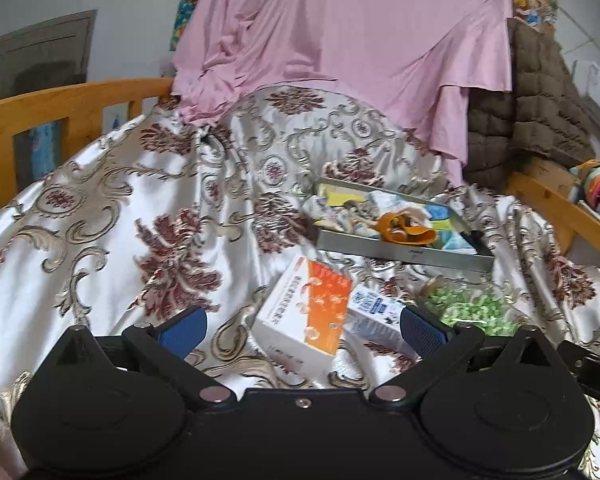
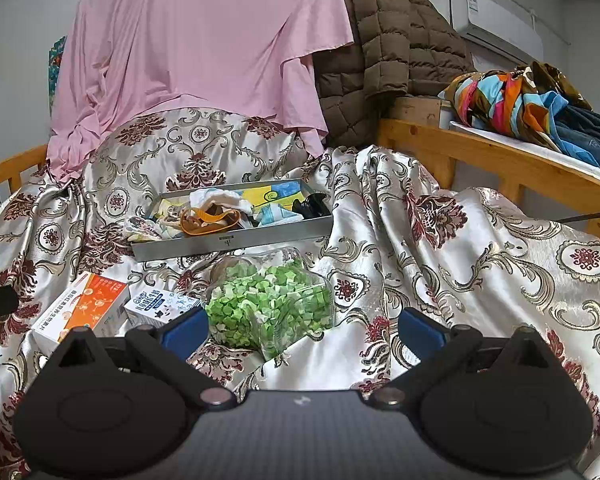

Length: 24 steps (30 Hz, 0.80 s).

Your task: Organize soft objects

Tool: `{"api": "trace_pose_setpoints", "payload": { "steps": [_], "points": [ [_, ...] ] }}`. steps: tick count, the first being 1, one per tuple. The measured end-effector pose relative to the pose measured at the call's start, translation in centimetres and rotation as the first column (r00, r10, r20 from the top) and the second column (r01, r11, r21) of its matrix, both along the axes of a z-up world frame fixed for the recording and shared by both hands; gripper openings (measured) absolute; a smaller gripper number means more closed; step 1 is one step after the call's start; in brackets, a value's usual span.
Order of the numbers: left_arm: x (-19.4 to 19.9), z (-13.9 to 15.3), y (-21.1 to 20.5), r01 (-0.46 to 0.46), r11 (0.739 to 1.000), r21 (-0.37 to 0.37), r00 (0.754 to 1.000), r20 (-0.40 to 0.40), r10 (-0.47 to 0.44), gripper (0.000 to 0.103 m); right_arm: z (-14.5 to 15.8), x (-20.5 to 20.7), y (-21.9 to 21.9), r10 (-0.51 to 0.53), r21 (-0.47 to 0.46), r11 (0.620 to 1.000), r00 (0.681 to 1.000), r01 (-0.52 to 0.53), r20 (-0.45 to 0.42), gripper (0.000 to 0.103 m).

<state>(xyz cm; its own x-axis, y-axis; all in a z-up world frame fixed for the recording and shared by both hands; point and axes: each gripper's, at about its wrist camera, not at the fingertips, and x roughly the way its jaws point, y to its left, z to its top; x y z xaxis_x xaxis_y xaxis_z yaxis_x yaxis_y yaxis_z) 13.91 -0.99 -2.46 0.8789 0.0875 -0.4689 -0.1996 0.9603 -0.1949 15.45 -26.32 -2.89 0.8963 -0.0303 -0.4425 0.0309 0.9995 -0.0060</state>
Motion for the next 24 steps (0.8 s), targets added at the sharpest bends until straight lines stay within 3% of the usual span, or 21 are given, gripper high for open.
{"api": "trace_pose_setpoints", "payload": {
  "steps": [18, 24],
  "points": [
    [-0.5, 0.6, -1.0, 0.020, 0.999, 0.033, 1.000, 0.018, -0.021, 0.102, -0.1, 0.0, 0.0, 0.000, -0.001, 1.000, 1.000, 0.000, -0.004, 0.103],
    [-0.3, 0.5, -1.2, 0.017, 0.998, 0.061, 1.000, -0.008, -0.016, 0.102, -0.4, -0.2, 0.1, -0.001, -0.002, 1.000, 1.000, 0.000, -0.006, 0.103]
  ]
}}
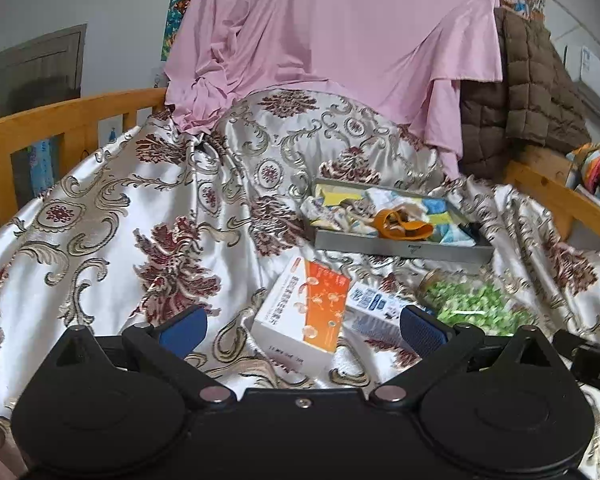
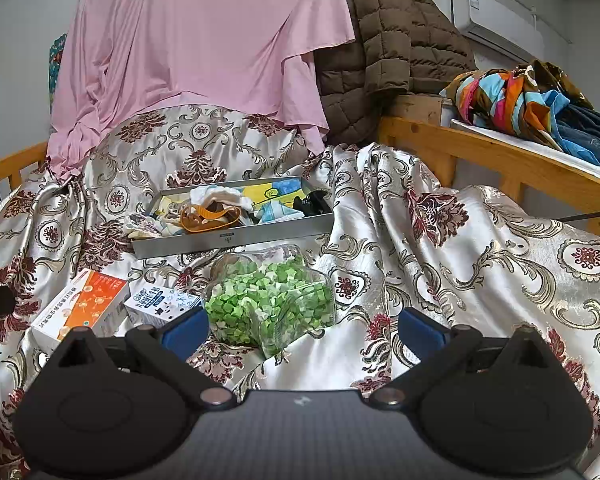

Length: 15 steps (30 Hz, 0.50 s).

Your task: Organize soft objects

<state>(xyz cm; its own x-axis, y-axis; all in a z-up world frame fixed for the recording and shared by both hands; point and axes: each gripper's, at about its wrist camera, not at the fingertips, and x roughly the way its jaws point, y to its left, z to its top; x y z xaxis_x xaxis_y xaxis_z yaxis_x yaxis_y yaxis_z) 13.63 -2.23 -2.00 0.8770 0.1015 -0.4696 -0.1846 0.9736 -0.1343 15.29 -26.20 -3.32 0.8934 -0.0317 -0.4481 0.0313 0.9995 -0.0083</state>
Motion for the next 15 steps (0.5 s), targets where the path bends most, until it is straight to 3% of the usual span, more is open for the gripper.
{"api": "trace_pose_setpoints", "payload": {
  "steps": [15],
  "points": [
    [-0.06, 0.15, -0.04, -0.018, 1.000, 0.016, 1.000, 0.006, 0.018, 0.102, -0.22, 0.03, 0.18, 0.001, -0.002, 1.000, 1.000, -0.001, -0.006, 0.103]
  ]
}}
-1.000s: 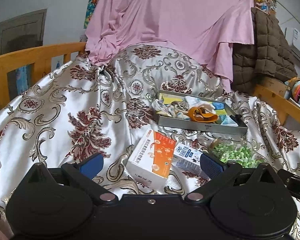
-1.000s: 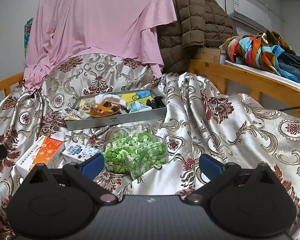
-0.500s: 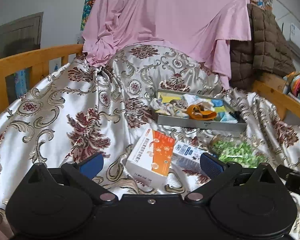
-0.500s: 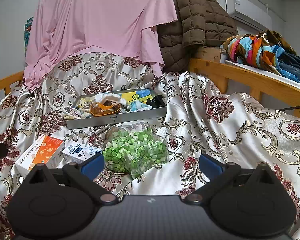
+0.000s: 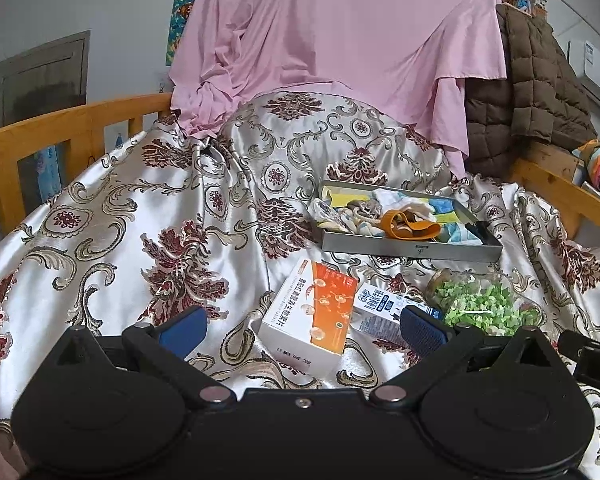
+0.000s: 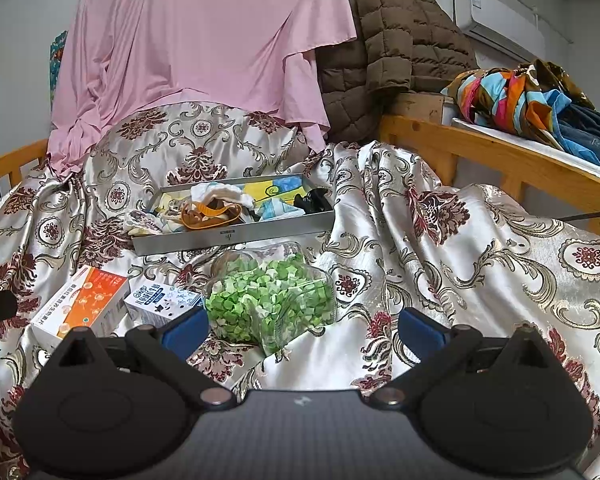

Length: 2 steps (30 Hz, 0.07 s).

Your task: Organize soft objects

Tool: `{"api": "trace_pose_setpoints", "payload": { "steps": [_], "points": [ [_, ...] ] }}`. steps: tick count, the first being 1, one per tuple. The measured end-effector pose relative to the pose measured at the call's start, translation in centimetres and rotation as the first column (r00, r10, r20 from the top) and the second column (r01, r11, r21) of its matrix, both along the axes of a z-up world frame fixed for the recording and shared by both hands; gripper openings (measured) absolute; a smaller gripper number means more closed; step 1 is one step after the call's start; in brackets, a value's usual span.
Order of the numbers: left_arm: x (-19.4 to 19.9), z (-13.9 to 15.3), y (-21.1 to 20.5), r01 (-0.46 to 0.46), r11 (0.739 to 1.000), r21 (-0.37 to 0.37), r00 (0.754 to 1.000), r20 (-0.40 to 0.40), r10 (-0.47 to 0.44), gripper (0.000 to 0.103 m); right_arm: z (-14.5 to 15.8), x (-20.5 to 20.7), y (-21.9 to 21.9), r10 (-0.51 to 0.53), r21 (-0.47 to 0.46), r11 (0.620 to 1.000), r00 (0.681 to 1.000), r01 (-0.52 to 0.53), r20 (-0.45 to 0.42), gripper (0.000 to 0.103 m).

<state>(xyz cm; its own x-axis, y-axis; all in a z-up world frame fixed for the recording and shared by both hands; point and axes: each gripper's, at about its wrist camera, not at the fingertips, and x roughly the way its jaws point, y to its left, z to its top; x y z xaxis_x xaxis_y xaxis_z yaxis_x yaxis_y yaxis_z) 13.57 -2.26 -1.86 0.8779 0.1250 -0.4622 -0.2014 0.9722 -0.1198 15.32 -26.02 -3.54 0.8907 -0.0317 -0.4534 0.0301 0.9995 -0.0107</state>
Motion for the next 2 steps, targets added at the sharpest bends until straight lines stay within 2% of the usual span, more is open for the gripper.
{"api": "trace_pose_setpoints", "payload": {
  "steps": [2],
  "points": [
    [0.02, -0.02, 0.07, -0.004, 1.000, -0.004, 1.000, -0.003, 0.004, 0.102, 0.12, 0.10, -0.03, 0.000, 0.000, 1.000, 1.000, 0.000, 0.000, 0.103]
  ]
}}
